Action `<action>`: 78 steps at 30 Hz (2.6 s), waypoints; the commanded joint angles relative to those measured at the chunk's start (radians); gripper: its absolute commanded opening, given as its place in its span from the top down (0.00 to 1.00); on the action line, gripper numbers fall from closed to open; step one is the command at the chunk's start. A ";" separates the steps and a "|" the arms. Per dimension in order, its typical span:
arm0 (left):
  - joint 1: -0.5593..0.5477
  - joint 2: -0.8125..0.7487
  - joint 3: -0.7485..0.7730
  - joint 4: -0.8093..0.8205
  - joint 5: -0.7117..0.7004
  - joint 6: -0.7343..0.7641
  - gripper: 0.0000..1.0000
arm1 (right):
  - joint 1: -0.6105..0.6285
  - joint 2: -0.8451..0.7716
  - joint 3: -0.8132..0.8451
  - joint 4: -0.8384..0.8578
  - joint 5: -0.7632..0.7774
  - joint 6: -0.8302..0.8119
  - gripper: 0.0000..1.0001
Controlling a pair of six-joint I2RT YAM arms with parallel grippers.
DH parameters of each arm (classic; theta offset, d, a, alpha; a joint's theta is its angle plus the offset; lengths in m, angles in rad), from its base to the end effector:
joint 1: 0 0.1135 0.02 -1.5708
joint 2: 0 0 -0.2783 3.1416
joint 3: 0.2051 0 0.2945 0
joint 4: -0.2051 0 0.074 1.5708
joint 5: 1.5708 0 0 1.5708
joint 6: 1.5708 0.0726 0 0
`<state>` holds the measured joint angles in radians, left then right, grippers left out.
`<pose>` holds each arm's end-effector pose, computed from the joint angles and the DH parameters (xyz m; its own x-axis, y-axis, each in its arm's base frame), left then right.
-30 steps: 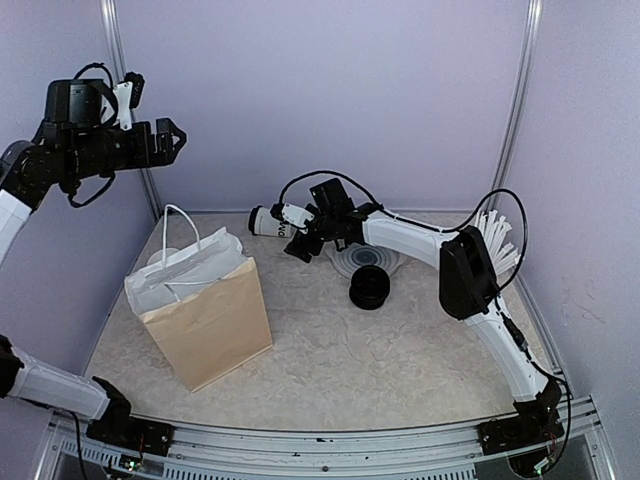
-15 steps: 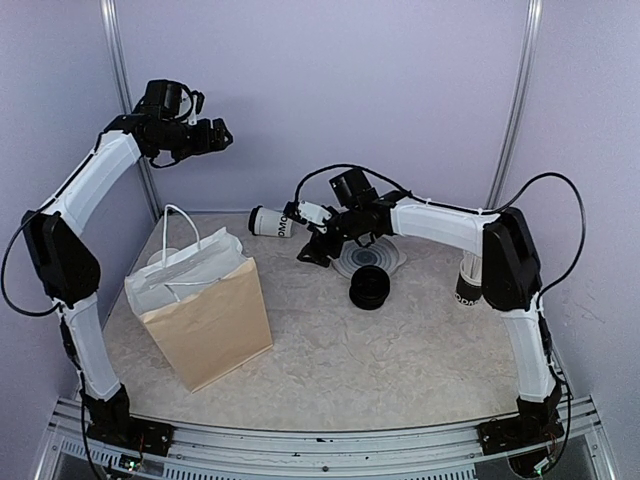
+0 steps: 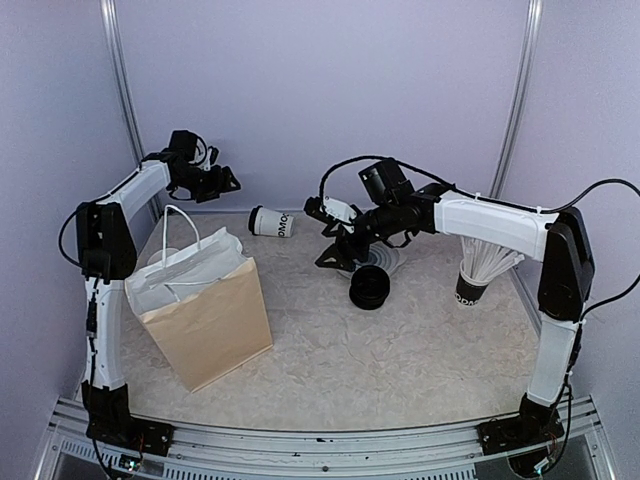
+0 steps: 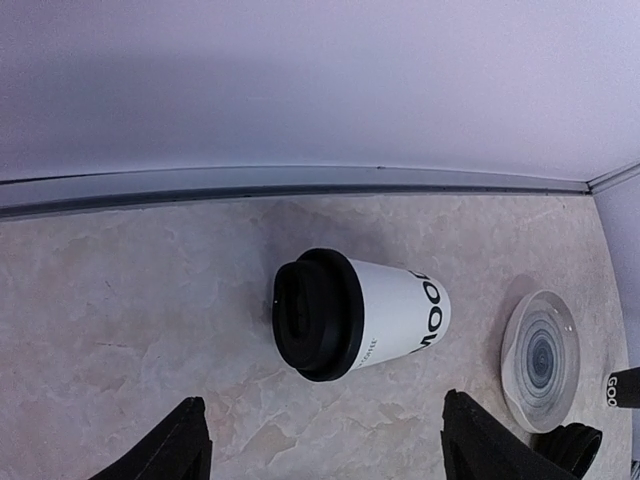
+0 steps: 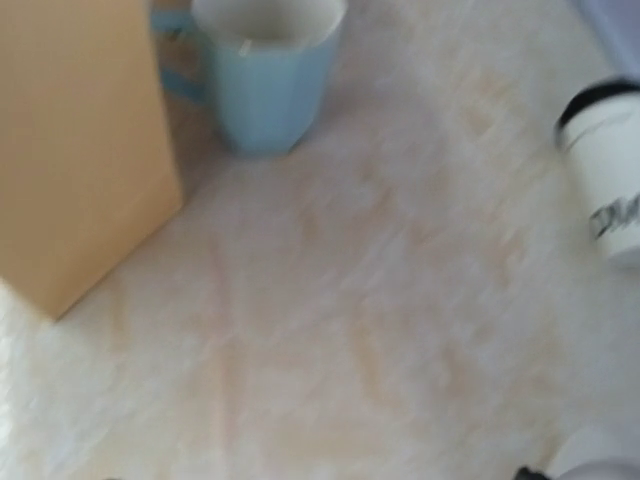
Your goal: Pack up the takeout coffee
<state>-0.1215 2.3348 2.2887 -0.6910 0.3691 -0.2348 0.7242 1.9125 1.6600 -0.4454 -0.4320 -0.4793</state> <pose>0.6006 -0.0997 0.2658 -0.7369 -0.1286 -0.6637 0.2126 0.8878 -0.4081 0.3653 0.3637 0.2718 -0.0388 -0.5935 -0.8039 -0.9690 0.2187 -0.1146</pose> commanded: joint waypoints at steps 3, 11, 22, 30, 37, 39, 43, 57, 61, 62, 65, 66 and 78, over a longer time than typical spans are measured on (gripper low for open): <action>-0.020 0.106 0.078 0.065 0.037 0.023 0.19 | 0.008 -0.044 -0.048 -0.038 -0.023 0.015 0.18; -0.056 0.203 0.113 0.119 -0.034 0.036 0.10 | 0.014 -0.030 -0.048 -0.045 -0.032 0.018 0.18; -0.077 0.273 0.131 0.212 -0.008 0.026 0.07 | 0.013 0.001 -0.055 -0.045 -0.021 0.010 0.19; -0.095 0.307 0.133 0.238 0.062 0.034 0.11 | 0.013 0.014 -0.057 -0.047 -0.014 0.003 0.20; -0.117 0.288 0.100 0.244 0.164 0.061 0.18 | 0.012 0.013 -0.065 -0.049 -0.016 -0.005 0.21; -0.129 0.277 0.089 0.235 0.173 0.076 0.18 | 0.010 0.015 -0.069 -0.047 -0.013 -0.006 0.21; -0.150 0.256 0.057 0.229 0.206 0.089 0.23 | 0.001 0.019 -0.069 -0.048 -0.014 -0.006 0.22; -0.209 0.144 -0.079 0.229 0.268 0.127 0.38 | -0.061 0.154 -0.017 0.077 0.277 -0.137 0.18; -0.221 0.152 -0.077 0.228 0.272 0.127 0.42 | -0.084 0.242 0.079 0.054 0.272 -0.119 0.18; -0.223 0.154 -0.077 0.226 0.272 0.126 0.44 | -0.086 0.252 0.097 0.050 0.268 -0.113 0.18; -0.228 0.164 -0.075 0.224 0.273 0.114 0.49 | -0.088 0.263 0.111 0.048 0.252 -0.097 0.19; -0.227 0.166 -0.075 0.224 0.275 0.111 0.50 | -0.088 0.262 0.110 0.046 0.249 -0.095 0.19; -0.235 0.203 -0.046 0.232 0.269 0.064 0.54 | -0.088 0.253 0.082 0.050 0.241 -0.079 0.20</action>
<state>-0.3443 2.5221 2.2131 -0.4637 0.6262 -0.1493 0.6327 2.1769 1.7428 -0.3985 -0.1787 -0.5781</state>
